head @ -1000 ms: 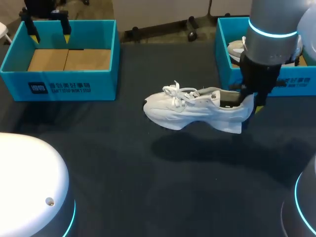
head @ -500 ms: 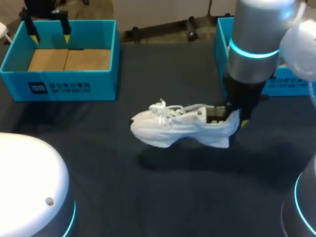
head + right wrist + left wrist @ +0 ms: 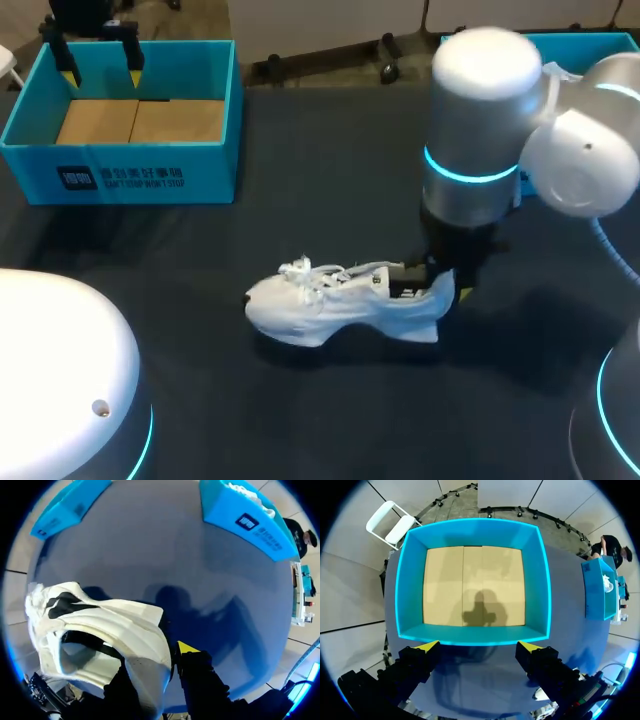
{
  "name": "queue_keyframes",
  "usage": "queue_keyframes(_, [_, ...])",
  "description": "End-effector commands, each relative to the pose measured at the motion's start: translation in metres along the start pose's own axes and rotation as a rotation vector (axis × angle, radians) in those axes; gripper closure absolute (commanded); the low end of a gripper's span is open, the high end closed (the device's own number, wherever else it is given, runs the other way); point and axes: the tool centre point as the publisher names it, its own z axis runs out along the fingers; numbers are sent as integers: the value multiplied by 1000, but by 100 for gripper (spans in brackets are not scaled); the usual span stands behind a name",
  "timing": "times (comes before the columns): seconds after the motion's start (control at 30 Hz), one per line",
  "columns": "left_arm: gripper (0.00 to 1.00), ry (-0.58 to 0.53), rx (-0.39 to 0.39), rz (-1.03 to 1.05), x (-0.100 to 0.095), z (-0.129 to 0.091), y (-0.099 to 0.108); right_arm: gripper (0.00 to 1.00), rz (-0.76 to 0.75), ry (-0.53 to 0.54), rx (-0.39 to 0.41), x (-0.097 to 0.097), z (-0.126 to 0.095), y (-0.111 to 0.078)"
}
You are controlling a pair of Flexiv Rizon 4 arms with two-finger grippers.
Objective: Take the shoe out of the shoebox, open the shoe tongue, remove and reinsert the insole, then place the shoe into the shoebox
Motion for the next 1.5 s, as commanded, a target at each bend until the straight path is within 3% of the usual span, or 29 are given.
queue_keyframes(0.03, [0,0,-1,0,0,0,0,100,-9,3,8,18,14,-2])
queue_keyframes(0.23, [0,0,-1,0,0,0,0,100,-24,20,-14,26,24,-4])
queue_keyframes(1.1, [0,0,-1,0,0,0,0,100,-23,20,32,45,61,2])
queue_keyframes(1.13, [0,0,-1,0,0,0,0,97,-23,21,32,45,61,2])
queue_keyframes(1.27, [0,0,-1,0,0,0,0,60,-29,27,34,47,63,1])
queue_keyframes(1.43, [0,0,-1,0,0,0,0,51,-22,29,27,45,57,0])
queue_keyframes(1.5, [0,0,-1,0,0,0,0,0,-19,34,23,46,53,0])
